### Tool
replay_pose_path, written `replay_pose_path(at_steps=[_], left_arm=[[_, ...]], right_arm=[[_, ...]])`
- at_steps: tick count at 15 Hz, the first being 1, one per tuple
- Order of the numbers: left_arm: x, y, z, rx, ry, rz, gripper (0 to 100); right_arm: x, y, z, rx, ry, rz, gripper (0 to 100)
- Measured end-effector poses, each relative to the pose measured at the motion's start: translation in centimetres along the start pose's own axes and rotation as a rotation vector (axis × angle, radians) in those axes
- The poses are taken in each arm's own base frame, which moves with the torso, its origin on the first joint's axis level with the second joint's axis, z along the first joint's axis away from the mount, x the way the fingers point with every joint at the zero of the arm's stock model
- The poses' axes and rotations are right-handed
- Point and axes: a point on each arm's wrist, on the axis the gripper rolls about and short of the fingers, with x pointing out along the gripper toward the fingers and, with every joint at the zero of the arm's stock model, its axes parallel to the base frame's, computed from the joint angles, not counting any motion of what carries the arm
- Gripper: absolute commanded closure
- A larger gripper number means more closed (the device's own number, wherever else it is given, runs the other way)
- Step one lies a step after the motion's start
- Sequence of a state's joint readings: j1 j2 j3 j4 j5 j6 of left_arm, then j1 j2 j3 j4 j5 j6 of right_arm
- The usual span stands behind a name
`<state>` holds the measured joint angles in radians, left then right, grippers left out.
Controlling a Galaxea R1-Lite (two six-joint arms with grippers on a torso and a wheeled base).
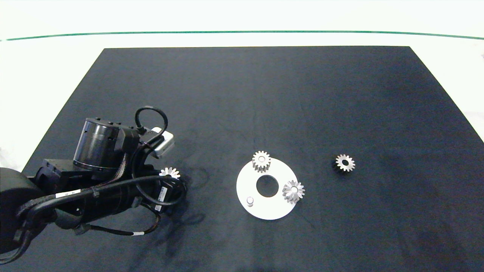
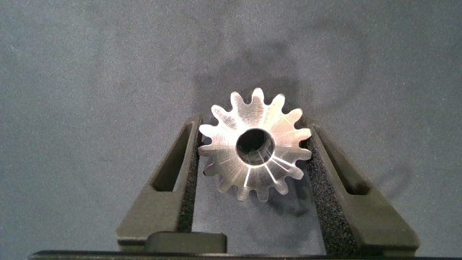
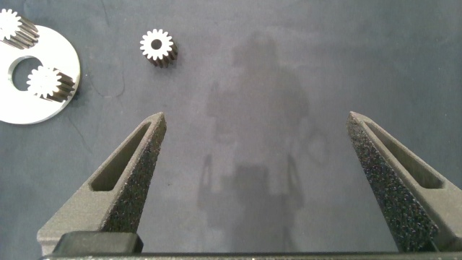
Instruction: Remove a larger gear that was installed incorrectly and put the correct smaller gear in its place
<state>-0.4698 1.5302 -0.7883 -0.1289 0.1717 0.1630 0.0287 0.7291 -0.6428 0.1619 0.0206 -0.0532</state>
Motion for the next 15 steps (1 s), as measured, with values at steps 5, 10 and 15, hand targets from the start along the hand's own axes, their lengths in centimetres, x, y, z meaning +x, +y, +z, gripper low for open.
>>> replay_pose_path(at_steps=[5, 10, 15], left_arm=[[-0.1, 0.0, 0.1, -0.002, -0.006, -0.004, 0], [-1.1, 0.3, 0.2, -0.011, -0.032, -0.001, 0], [-4.5, 2.6, 0.4, -0.063, -0.121, 0.095, 0]], right_arm=[[0.0, 0.0, 0.0, 0.000, 0.000, 0.000, 0], [0.6, 0.0, 0.0, 0.000, 0.025, 0.002, 0], [2.4, 0.5, 0.5, -0.076, 0.081, 0.073, 0]])
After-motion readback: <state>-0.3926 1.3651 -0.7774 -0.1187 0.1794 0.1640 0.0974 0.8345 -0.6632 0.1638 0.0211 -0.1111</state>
